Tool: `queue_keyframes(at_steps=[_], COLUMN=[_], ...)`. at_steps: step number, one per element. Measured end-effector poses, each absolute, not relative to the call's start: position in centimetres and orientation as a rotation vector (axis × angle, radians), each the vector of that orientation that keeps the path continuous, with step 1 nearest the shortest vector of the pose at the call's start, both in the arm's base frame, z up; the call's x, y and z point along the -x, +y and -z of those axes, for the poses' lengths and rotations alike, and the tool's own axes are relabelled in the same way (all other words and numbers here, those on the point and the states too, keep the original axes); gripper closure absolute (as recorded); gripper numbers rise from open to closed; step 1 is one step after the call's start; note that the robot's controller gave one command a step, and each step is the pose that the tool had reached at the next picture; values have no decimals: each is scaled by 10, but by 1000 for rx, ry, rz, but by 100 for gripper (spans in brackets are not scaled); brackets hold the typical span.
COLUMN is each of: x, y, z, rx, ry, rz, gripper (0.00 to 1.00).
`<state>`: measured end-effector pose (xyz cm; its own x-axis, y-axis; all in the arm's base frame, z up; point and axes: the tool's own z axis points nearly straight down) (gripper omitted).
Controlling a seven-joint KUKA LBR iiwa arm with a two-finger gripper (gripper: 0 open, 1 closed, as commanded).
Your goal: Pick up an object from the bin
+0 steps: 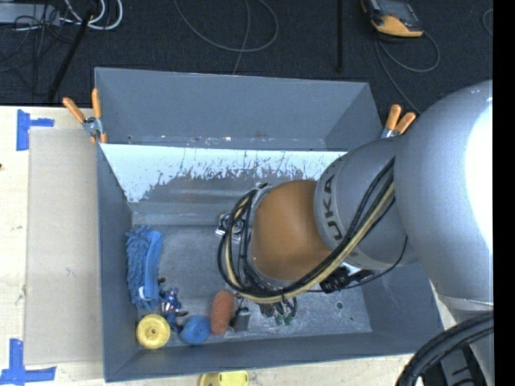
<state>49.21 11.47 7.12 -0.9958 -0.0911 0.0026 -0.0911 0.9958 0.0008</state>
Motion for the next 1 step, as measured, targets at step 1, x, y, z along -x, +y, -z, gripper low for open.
queue_keyframes(at_steps=[1], x=[-495], y=[116], z=[-111], rx=[-134], ry=[-3133], rz=[0], gripper=[100])
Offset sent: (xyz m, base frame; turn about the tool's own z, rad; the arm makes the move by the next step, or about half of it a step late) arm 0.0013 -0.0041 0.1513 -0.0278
